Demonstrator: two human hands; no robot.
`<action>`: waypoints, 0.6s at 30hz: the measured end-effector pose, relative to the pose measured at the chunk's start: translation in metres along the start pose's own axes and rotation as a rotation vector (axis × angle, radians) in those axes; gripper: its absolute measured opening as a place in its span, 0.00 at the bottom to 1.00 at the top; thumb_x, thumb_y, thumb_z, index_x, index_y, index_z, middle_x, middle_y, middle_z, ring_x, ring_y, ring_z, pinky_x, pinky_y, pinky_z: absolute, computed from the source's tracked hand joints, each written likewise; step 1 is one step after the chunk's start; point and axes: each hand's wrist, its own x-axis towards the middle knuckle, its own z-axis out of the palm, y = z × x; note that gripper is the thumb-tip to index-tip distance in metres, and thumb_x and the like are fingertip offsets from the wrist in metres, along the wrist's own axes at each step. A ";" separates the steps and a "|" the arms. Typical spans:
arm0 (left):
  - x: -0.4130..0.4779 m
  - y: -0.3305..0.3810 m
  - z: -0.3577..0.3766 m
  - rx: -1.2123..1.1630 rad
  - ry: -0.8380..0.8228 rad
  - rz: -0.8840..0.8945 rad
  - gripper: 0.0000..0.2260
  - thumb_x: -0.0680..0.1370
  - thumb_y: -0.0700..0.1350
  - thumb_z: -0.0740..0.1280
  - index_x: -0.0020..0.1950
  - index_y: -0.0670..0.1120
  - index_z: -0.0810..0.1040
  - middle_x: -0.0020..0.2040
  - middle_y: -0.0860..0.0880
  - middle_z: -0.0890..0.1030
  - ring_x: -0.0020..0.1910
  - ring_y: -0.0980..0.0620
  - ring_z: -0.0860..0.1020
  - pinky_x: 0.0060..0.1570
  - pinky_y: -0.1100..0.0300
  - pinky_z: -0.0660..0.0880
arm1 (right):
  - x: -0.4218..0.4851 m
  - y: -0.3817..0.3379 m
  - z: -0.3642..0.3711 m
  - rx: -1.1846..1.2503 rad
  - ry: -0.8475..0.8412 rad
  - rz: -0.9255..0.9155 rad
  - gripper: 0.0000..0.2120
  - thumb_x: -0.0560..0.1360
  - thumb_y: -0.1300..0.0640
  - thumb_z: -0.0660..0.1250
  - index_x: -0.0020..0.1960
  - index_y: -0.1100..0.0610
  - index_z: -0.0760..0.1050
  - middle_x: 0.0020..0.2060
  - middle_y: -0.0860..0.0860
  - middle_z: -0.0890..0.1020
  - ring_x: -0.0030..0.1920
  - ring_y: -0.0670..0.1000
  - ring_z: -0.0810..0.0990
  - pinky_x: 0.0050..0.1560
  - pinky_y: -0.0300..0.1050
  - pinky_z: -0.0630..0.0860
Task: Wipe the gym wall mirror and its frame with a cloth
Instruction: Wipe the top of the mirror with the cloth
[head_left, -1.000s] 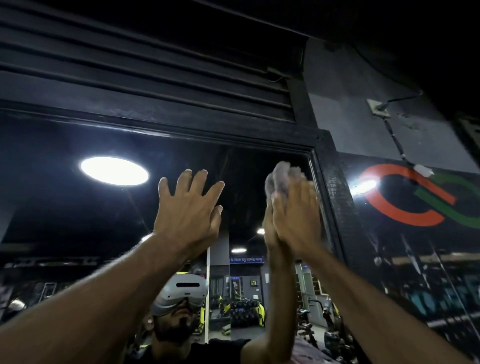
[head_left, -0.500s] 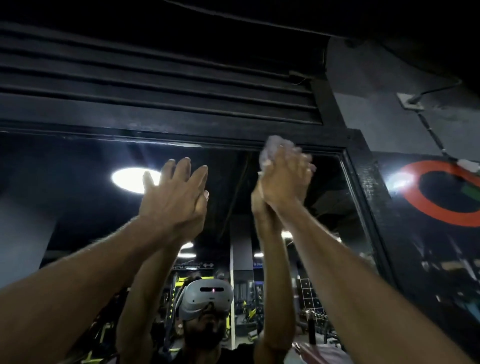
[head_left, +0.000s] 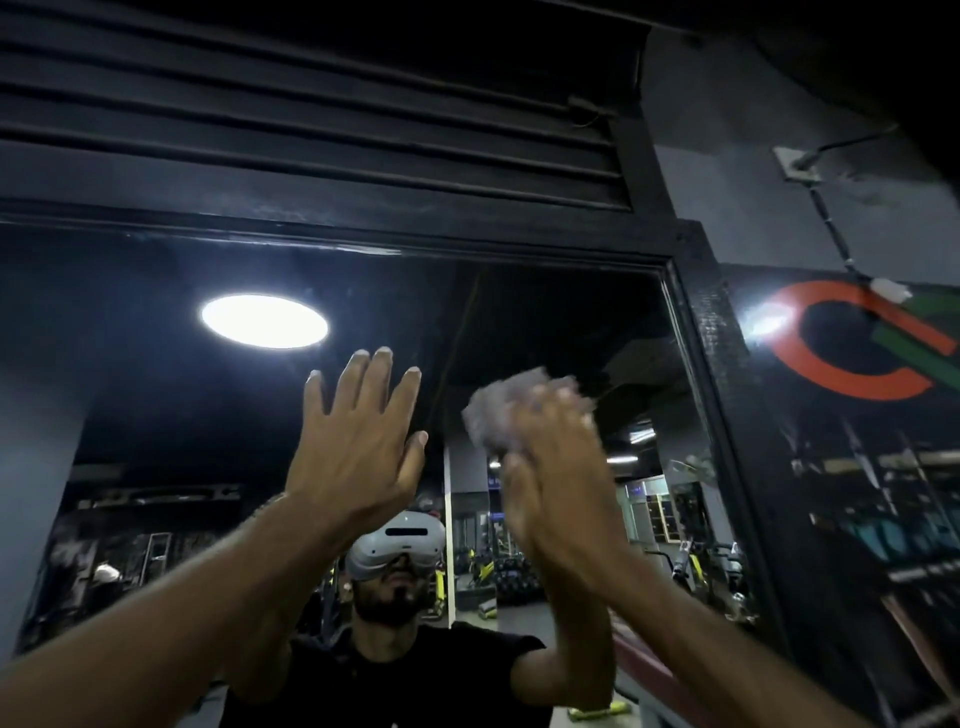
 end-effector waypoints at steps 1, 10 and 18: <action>-0.001 0.004 0.001 -0.011 -0.003 0.000 0.33 0.79 0.62 0.50 0.81 0.49 0.59 0.82 0.40 0.57 0.81 0.40 0.55 0.74 0.31 0.55 | -0.011 -0.006 -0.004 -0.011 -0.078 -0.088 0.25 0.82 0.46 0.53 0.79 0.43 0.56 0.81 0.44 0.52 0.82 0.48 0.45 0.81 0.53 0.44; -0.014 0.040 0.013 -0.037 -0.035 0.073 0.31 0.77 0.60 0.53 0.78 0.50 0.67 0.79 0.40 0.65 0.78 0.37 0.64 0.69 0.25 0.60 | -0.044 0.066 -0.021 -0.005 0.106 0.249 0.27 0.81 0.46 0.52 0.80 0.46 0.56 0.81 0.48 0.58 0.82 0.50 0.51 0.81 0.59 0.53; 0.043 0.064 0.000 -0.092 0.034 -0.027 0.30 0.82 0.61 0.52 0.82 0.56 0.47 0.83 0.46 0.46 0.82 0.40 0.45 0.73 0.27 0.49 | 0.082 0.129 -0.044 0.070 0.175 0.246 0.29 0.83 0.47 0.51 0.83 0.50 0.54 0.81 0.51 0.60 0.81 0.52 0.57 0.79 0.60 0.59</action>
